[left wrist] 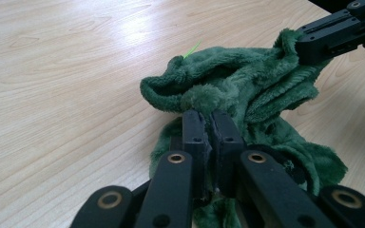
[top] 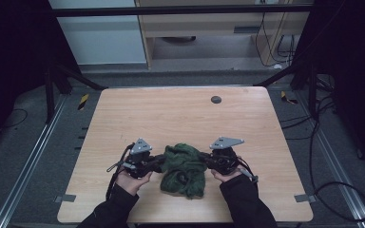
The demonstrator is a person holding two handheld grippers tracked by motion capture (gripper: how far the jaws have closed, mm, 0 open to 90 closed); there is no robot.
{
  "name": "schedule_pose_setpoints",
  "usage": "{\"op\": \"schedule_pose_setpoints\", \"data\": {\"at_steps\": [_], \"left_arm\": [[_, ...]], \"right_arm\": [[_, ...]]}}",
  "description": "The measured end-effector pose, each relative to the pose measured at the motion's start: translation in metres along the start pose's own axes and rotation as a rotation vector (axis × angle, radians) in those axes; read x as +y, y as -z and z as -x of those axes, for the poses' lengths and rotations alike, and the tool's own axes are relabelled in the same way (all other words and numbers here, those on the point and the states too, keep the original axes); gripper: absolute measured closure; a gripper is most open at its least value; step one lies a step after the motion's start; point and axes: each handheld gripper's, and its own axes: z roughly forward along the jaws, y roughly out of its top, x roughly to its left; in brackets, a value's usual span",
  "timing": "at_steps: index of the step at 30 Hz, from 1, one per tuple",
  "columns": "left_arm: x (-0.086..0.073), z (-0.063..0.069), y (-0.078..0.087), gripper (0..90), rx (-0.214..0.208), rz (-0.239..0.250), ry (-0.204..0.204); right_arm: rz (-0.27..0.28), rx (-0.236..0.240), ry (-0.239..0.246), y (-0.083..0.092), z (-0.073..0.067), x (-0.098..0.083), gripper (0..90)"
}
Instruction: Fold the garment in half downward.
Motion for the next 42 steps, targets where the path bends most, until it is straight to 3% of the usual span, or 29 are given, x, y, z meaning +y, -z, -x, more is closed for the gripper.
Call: {"op": "schedule_pose_setpoints", "data": {"at_steps": [20,42], "left_arm": [[-0.016,0.009,0.008,86.5,-0.035,-0.031,-0.009],[-0.042,0.017,0.008,86.7,-0.063,-0.098,-0.008]], "right_arm": [[0.010,0.035,0.023,0.011,-0.014,-0.015,85.8],[-0.031,0.068,0.011,0.014,-0.024,-0.040,85.1]]}}
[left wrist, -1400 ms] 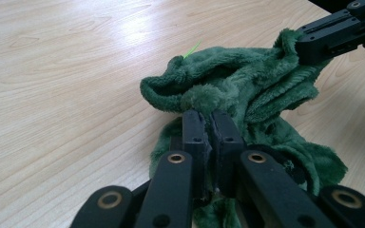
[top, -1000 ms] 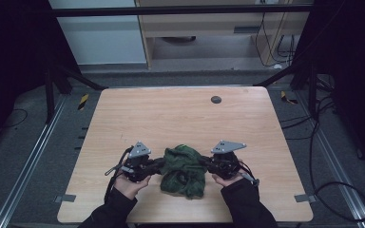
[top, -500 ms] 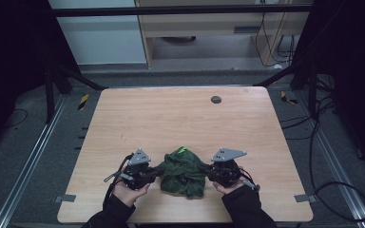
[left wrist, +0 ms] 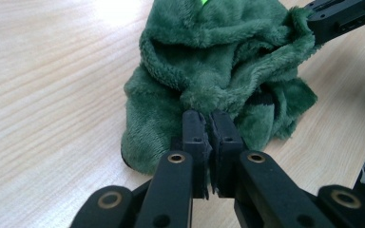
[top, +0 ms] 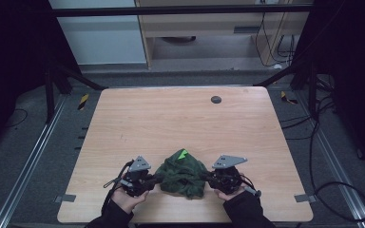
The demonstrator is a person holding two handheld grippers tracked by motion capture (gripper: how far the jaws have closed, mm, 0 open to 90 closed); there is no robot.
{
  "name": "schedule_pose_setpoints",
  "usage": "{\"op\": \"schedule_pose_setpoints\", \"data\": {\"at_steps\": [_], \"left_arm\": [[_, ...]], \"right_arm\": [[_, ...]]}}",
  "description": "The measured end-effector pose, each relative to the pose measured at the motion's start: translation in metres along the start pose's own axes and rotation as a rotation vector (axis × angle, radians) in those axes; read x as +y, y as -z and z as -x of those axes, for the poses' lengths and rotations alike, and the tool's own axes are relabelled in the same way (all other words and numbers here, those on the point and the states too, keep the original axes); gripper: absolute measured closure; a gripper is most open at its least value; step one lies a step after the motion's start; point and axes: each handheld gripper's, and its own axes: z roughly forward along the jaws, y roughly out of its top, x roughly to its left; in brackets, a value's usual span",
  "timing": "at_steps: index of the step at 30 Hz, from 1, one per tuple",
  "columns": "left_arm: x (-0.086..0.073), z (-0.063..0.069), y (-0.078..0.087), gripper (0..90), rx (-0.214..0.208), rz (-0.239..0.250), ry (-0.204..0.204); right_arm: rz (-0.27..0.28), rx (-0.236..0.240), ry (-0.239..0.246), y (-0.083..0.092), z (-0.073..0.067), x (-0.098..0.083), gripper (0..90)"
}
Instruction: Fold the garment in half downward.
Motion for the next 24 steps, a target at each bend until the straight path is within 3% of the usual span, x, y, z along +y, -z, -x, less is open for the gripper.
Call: {"op": "schedule_pose_setpoints", "data": {"at_steps": [11,24], "left_arm": [[-0.007,0.004,-0.009,86.8,-0.012,-0.043,-0.008],[-0.012,0.007,-0.017,87.4,0.002,-0.073,-0.013]], "right_arm": [[-0.033,0.020,-0.011,-0.002,-0.005,-0.012,84.2],[-0.070,0.024,-0.021,-0.010,-0.004,-0.020,83.8]]}}
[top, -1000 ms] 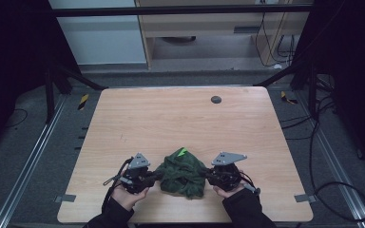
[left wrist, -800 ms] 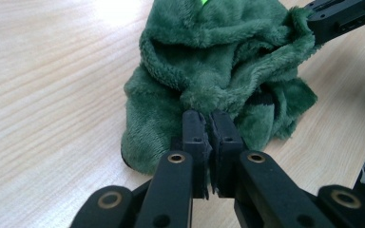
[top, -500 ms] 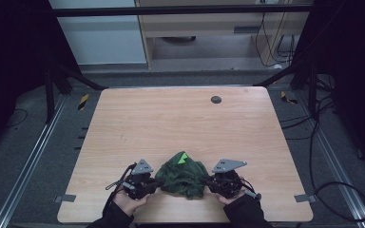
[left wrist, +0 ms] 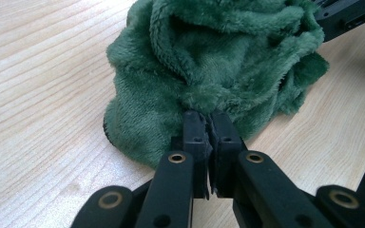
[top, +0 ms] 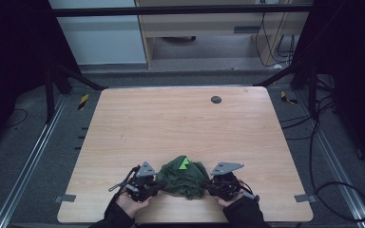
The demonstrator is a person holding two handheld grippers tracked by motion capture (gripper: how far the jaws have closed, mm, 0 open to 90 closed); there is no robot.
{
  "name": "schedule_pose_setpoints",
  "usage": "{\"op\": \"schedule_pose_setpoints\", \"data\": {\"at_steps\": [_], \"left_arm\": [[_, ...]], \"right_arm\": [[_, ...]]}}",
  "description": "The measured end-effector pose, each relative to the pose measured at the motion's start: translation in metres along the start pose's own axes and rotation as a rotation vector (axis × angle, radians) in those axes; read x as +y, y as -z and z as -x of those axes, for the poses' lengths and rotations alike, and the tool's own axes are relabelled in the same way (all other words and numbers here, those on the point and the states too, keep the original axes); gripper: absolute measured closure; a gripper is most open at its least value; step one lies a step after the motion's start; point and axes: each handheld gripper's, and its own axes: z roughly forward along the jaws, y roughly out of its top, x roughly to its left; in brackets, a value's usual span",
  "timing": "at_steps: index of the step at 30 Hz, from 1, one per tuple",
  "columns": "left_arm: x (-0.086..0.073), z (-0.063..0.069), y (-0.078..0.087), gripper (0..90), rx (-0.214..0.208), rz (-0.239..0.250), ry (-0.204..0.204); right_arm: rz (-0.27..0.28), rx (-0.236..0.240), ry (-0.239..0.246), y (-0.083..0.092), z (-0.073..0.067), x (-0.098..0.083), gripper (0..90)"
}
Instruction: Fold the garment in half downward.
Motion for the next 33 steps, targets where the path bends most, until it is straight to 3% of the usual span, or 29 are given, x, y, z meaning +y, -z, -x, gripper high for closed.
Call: {"op": "schedule_pose_setpoints", "data": {"at_steps": [7,15,24,33], "left_arm": [[-0.001,0.000,-0.002,87.4,0.004,-0.005,-0.004],[0.001,0.000,0.003,83.9,0.004,0.015,0.004],[0.008,-0.006,0.029,76.9,0.014,0.089,0.022],[0.013,-0.019,0.044,76.5,0.045,0.134,0.048]], "right_arm": [[-0.023,-0.002,-0.002,-0.005,0.001,-0.003,83.4],[-0.010,0.003,-0.014,0.000,0.001,0.000,80.0],[0.062,-0.006,-0.018,0.019,0.002,0.006,74.5],[0.146,-0.045,-0.038,0.041,0.012,0.015,74.0]]}}
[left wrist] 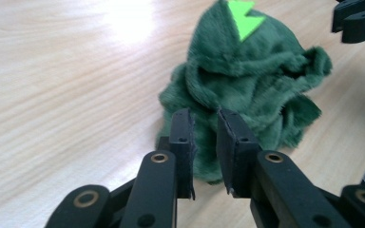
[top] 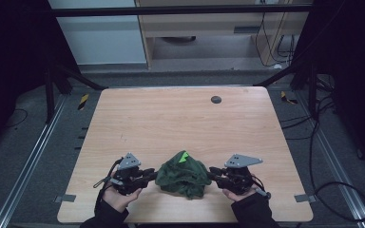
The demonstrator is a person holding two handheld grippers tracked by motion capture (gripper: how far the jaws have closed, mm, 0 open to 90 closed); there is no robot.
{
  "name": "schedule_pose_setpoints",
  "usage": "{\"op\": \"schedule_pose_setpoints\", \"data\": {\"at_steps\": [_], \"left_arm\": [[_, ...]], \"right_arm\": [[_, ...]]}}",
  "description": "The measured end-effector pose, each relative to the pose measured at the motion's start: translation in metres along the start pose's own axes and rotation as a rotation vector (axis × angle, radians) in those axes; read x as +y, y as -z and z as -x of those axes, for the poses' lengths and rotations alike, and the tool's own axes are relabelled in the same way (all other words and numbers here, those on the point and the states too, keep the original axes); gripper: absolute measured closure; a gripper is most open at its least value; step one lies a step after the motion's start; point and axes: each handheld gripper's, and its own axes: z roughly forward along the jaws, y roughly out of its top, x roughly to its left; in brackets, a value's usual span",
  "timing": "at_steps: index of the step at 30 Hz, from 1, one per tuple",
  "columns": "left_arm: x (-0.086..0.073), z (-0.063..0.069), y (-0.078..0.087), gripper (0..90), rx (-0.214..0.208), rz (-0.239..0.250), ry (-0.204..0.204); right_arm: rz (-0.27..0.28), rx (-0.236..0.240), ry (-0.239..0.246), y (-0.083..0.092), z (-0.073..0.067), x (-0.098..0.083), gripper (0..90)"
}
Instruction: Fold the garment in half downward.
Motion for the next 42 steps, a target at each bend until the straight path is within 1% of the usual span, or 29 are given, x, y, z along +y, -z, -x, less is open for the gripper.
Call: {"op": "schedule_pose_setpoints", "data": {"at_steps": [1,3,7,13,16,17,20,22,24,25,27,28,32,33,35,38,39,42], "left_arm": [[0.001,-0.002,0.001,77.0,0.008,0.008,0.009],[0.003,-0.006,0.001,78.6,0.022,0.013,0.014],[0.009,-0.011,0.002,82.5,0.046,0.031,0.016],[0.017,-0.018,-0.004,88.2,0.079,0.054,0.021],[0.022,-0.022,-0.010,89.6,0.083,0.058,0.025],[0.022,-0.022,-0.010,89.7,0.083,0.058,0.025],[0.026,-0.025,-0.019,89.8,0.083,0.058,0.025],[0.029,-0.026,-0.024,89.9,0.080,0.056,0.024],[0.030,-0.027,-0.028,90.0,0.079,0.055,0.023],[0.031,-0.027,-0.031,90.0,0.080,0.053,0.024],[0.032,-0.028,-0.036,89.9,0.079,0.047,0.027],[0.032,-0.028,-0.039,90.0,0.080,0.041,0.027],[0.032,-0.027,-0.051,90.0,0.074,0.023,0.023],[0.031,-0.026,-0.054,90.0,0.069,0.017,0.019],[0.031,-0.025,-0.058,90.0,0.056,0.008,0.013],[0.030,-0.023,-0.061,90.0,0.047,-0.002,0.008],[0.029,-0.023,-0.063,90.0,0.044,-0.009,0.007],[0.026,-0.020,-0.066,90.0,0.038,-0.022,-0.002]], "right_arm": [[0.004,-0.002,-0.003,0.001,0.001,0.001,74.2],[0.012,-0.012,-0.008,0.003,0.004,0.003,75.2],[0.010,-0.030,-0.023,0.001,0.010,0.006,77.2],[0.009,-0.051,-0.031,-0.009,0.021,0.015,82.3],[0.004,-0.057,-0.038,-0.017,0.024,0.021,85.1],[-0.001,-0.057,-0.042,-0.019,0.024,0.023,86.2],[-0.001,-0.053,-0.034,-0.028,0.026,0.028,88.6],[-0.006,-0.049,-0.041,-0.033,0.026,0.030,89.7],[-0.010,-0.051,-0.040,-0.037,0.026,0.031,90.0],[-0.014,-0.047,-0.051,-0.040,0.026,0.032,90.0],[-0.014,-0.047,-0.054,-0.045,0.027,0.033,90.0],[-0.014,-0.046,-0.051,-0.047,0.027,0.033,90.0],[-0.026,-0.033,-0.068,-0.054,0.029,0.033,90.0],[-0.029,-0.033,-0.061,-0.056,0.029,0.032,90.0],[-0.040,-0.032,-0.065,-0.059,0.029,0.031,90.0],[-0.048,-0.022,-0.059,-0.062,0.028,0.028,90.0],[-0.054,-0.020,-0.066,-0.063,0.027,0.027,90.0],[-0.060,-0.010,-0.065,-0.065,0.025,0.024,90.0]]}}
